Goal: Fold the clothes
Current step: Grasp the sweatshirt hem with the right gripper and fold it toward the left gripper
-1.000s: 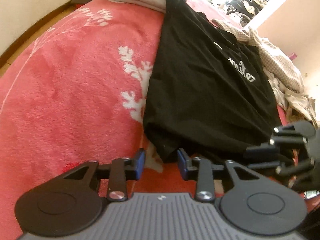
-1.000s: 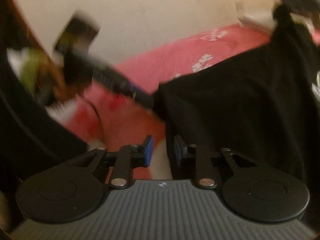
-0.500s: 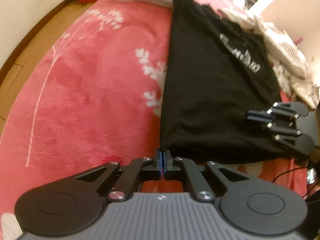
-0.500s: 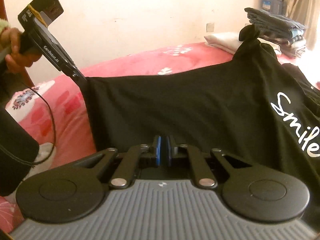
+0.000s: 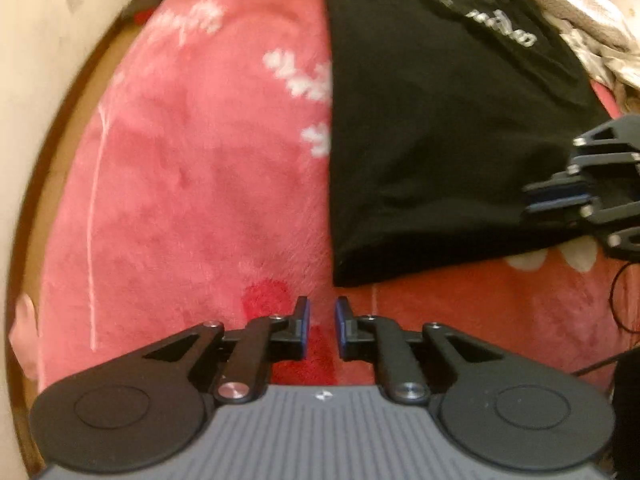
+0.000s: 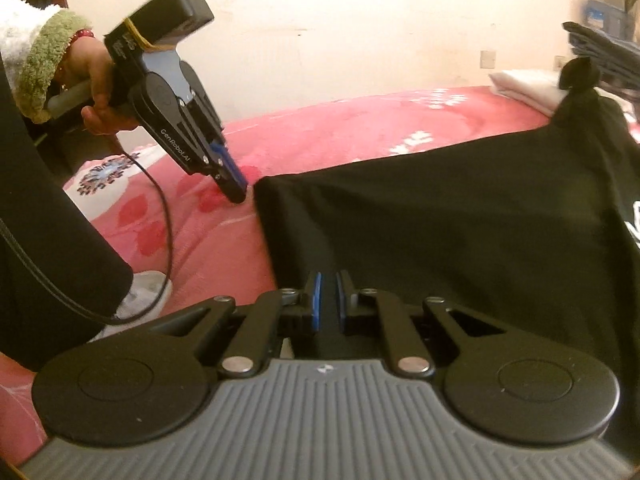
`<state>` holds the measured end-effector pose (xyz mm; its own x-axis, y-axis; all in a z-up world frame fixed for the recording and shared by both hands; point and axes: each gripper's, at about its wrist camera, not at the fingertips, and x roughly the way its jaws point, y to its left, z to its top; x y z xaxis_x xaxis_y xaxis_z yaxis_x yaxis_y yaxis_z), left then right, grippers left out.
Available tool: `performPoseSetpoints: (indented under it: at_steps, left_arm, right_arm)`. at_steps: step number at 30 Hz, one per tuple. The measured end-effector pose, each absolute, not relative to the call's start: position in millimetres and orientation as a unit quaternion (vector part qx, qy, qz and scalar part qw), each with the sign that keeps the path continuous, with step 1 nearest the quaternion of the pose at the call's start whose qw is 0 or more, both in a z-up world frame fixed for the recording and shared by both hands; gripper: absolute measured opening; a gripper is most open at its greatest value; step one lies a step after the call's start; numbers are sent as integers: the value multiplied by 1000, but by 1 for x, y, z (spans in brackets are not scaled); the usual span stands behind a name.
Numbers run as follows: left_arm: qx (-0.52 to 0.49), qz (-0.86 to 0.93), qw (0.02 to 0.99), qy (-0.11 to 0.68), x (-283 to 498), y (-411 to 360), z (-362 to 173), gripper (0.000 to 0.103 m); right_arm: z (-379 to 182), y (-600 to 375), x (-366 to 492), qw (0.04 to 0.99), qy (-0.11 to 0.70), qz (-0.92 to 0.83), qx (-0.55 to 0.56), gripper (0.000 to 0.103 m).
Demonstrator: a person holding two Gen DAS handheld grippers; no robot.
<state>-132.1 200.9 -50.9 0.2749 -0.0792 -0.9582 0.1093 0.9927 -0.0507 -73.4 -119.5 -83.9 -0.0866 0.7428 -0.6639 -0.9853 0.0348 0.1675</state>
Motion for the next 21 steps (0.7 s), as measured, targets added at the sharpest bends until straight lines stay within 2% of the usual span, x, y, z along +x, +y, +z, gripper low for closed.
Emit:
performPoseSetpoints:
  at_steps: [3,9,13,17,21]
  left_arm:
    - [63,-76,819,565,-138,183,-40,23]
    - [98,-95,827,545,-138,166,-45,24]
    - [97,-98,834,534,-133,166,-42,24]
    - [98,-96,830,541,-126,169,-48,24]
    - [65,-78,826,555,-116,184,-59,18]
  right_arm:
    - [-85,-107,-87,639,282,683,-212,8]
    - [-99,-74,-105,626,237,689,-278,7]
    - [-107,-60,-72,626,323,677,-213,1]
    - [-121,-56,-26,609,444,652,-80,0]
    - [-135,-59,-2,591,510,625,10,0]
